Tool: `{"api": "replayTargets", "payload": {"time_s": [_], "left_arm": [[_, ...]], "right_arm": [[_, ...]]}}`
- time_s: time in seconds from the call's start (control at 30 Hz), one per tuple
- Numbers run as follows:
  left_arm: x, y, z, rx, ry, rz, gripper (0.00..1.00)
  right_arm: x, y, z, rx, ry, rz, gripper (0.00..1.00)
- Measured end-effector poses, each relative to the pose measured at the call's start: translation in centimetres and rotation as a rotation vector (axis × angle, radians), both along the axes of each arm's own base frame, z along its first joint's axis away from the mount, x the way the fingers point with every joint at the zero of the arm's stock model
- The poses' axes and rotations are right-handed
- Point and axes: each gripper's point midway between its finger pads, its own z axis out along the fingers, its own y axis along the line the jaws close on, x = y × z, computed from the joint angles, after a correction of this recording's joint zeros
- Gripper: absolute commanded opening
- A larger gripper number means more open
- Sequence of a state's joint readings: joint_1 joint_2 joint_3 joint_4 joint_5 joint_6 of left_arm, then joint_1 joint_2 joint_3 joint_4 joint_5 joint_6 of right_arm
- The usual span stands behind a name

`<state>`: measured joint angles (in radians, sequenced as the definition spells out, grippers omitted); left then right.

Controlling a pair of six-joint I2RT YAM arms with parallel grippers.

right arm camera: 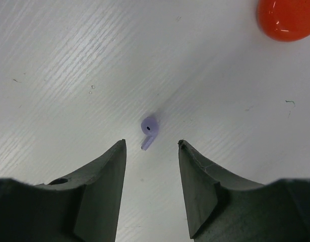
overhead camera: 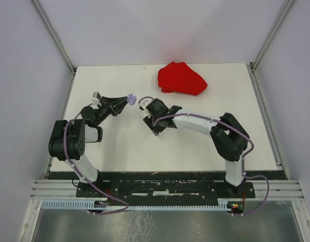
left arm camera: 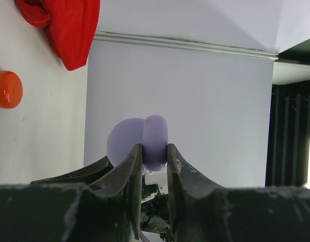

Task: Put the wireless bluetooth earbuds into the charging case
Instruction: Pick up the earbud from the center of the board.

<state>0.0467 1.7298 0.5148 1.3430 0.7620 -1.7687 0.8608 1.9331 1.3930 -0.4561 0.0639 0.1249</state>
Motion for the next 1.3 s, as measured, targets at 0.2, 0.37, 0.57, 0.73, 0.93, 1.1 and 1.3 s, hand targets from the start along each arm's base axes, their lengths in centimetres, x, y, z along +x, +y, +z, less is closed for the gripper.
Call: {"api": "replayTargets", "payload": {"time_s": [0.2,0.37,0.57,0.73,0.93,1.1,1.3], "left_arm": [[-0.2,0.1,0.0,0.0,-0.006,0.003,0.03],[-0.3,0.1,0.1,-0.001,-0.012,0.002,0.03],[-0.3,0.2,0.1,-0.002,-0.013,0.005,0.03],[-0.2,0.4,0.1,-0.002,-0.013,0.007,0.03],[-0.2,0.4,0.1,-0.001,-0.013,0.007,0.03],[-0.2,0.4,0.1,-0.001,-0.013,0.007,0.03],[-0.2,0.4,0.1,-0.001,-0.013,0.007,0.03]], "right_arm": [[-0.3,-0.1,-0.6,-0.046,-0.01,0.001,0.56],[-0.3,-0.6,-1.5,-0.101,-0.024,0.003,0.56],[-0.2,-1.1,-2.3,-0.145,-0.034,-0.003,0.56],[0.0,-1.3,-2.4,-0.154,-0.039,-0.002,0.56],[0.2,-1.1,-2.9,-0.163,-0.039,0.001,0.56],[0.2,-1.1,-3.2,-0.169,-0.034,0.002,0.57],[0.2,-1.1,-3.4,-0.17,-0.033,0.002,0.57]]}}
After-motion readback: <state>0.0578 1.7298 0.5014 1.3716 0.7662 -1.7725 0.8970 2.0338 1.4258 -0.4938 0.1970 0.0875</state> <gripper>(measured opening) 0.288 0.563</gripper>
